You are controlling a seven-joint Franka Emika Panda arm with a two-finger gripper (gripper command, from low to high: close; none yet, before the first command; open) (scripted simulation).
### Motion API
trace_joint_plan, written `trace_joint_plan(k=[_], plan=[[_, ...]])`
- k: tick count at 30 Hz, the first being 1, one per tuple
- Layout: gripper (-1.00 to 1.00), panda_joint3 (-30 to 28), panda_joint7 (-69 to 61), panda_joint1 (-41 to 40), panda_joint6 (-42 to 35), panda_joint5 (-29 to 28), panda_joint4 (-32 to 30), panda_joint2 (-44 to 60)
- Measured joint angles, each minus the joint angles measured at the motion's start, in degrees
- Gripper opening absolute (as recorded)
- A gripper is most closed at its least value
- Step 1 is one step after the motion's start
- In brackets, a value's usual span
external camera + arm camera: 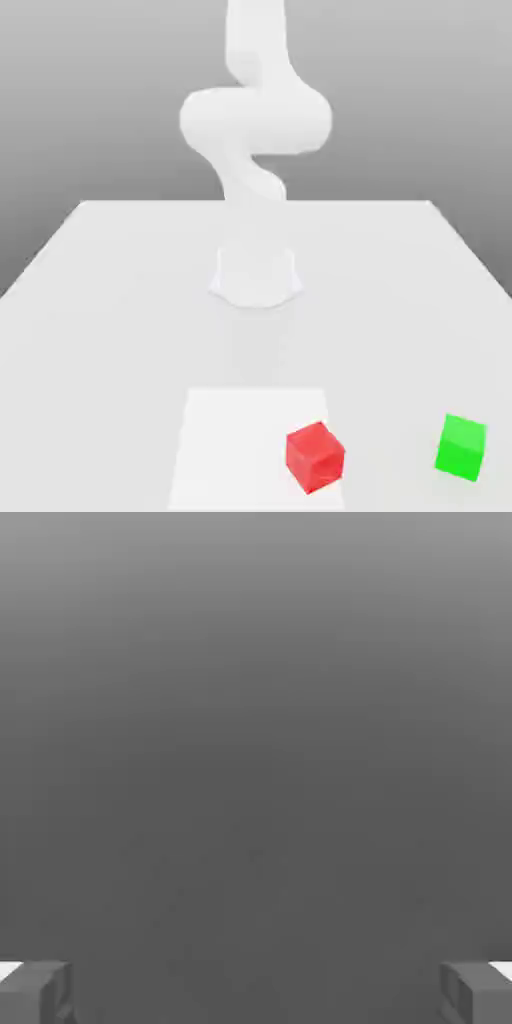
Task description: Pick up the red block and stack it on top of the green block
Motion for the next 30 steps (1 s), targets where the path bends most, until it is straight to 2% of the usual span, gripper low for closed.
trace_joint_plan(k=[15,23,28,29,30], plan=[[0.00,-0.46,-12.98,5.79,13.60,2.03,-8.47,31.54],[0.00,0.32,-17.60,7.57,20.94,0.16,-12.82,48.09],[0.00,0.33,-18.01,7.70,29.03,-0.17,-11.97,58.46],[-1.00,0.35,-18.03,7.69,30.32,-0.15,-11.75,60.00],[-1.00,0.35,-18.03,7.69,30.32,-0.15,-11.75,60.00]])
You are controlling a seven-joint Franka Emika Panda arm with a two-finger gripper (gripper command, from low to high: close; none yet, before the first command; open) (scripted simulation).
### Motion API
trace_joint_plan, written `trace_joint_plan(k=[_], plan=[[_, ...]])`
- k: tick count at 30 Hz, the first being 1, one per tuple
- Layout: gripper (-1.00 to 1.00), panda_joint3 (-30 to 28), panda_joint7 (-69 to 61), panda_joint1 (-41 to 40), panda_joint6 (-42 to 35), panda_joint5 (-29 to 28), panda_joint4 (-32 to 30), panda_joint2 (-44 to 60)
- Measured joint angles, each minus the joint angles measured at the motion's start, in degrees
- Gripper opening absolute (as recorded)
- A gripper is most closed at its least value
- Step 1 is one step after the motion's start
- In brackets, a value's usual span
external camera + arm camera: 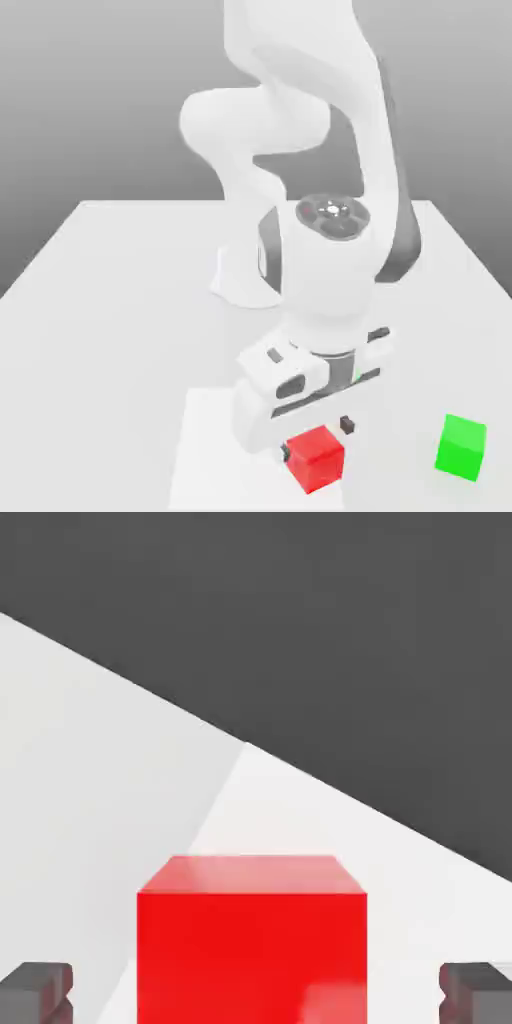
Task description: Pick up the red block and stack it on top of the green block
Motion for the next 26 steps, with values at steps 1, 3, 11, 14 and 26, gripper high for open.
trace_joint_plan(k=[1,3,11,14,26], plan=[[-1.00,0.00,0.02,0.00,-0.01,-0.01,0.00,0.00],[-1.00,0.01,0.06,-0.02,-0.04,-0.06,0.00,0.00],[-1.00,0.17,0.06,-0.09,-7.55,-0.15,-1.32,-8.81],[-1.00,4.40,-4.65,3.00,-11.42,-1.35,0.94,-10.36],[1.00,10.37,-11.31,11.30,-8.78,-7.62,6.43,-1.81]])
